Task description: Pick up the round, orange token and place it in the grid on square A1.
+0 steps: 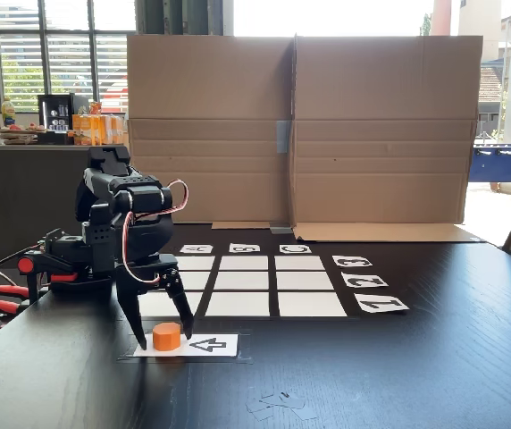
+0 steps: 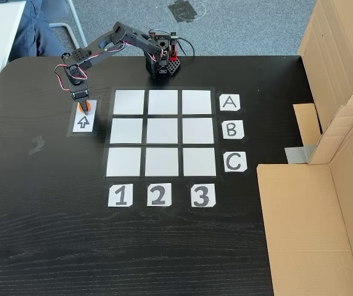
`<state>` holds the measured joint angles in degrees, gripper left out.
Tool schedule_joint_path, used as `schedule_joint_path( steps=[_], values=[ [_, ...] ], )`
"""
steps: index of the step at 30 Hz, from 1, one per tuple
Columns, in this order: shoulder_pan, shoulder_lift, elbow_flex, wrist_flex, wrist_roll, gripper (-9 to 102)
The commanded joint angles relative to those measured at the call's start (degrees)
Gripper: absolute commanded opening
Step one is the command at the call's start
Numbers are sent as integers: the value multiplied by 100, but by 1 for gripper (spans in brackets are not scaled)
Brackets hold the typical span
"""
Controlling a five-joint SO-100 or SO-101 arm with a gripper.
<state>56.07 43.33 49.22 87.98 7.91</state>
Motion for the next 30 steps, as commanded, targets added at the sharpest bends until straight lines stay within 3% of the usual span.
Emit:
schedule_joint_path(
  steps=[1,11,30],
  values=[
    [-79,44,-193,-44,0,19],
    [-88,35,-229,-44,-44,12],
    [185,1450,-475,35,-44,11]
  ],
)
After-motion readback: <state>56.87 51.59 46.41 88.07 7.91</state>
